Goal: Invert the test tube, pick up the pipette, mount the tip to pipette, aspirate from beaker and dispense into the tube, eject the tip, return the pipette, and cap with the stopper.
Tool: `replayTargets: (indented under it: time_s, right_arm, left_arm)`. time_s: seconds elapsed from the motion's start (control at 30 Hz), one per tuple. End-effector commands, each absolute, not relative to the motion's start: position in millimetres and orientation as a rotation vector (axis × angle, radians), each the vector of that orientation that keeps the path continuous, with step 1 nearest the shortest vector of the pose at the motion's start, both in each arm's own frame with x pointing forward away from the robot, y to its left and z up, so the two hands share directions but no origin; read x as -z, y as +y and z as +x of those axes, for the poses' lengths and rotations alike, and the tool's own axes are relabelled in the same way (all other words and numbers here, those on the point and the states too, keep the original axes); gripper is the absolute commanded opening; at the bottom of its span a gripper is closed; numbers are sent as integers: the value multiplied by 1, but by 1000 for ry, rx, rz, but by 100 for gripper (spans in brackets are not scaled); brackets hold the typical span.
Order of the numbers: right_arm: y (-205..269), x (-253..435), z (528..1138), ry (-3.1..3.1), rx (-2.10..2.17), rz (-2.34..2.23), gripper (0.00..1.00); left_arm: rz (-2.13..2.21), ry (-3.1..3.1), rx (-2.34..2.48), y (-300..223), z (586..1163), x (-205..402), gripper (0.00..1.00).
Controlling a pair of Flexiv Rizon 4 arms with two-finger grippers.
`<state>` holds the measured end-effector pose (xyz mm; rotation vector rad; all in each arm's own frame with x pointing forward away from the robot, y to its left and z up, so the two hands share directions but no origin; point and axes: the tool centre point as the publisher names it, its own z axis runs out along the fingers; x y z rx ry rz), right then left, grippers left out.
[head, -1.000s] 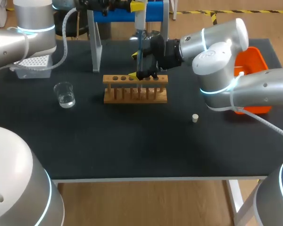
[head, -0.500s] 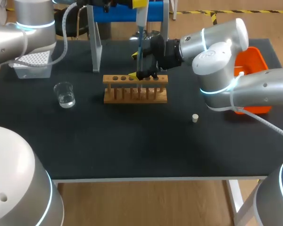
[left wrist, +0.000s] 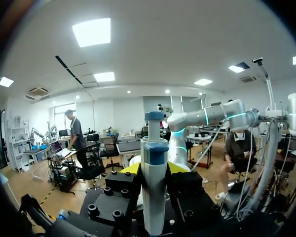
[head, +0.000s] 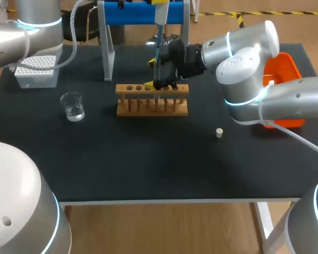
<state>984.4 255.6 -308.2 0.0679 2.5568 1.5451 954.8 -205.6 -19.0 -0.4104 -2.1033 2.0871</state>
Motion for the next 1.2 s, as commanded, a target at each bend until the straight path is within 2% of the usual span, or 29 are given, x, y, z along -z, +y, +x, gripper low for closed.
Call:
replayTargets:
  time_s: [0.03, 0.6, 1.2]
  right_arm:
    - [256, 308, 985, 2559, -1542, 68, 100]
    - [256, 308, 985, 2559, -1542, 68, 100]
    - [256, 308, 985, 2559, -1542, 68, 100]
  left_arm:
    - [-409, -2120, -2075, -208, 952, 12, 0]
    - [-415, -2170, -2077, -207, 936, -1, 0]
    - [-103, -2337, -2235, -95, 878, 19, 0]
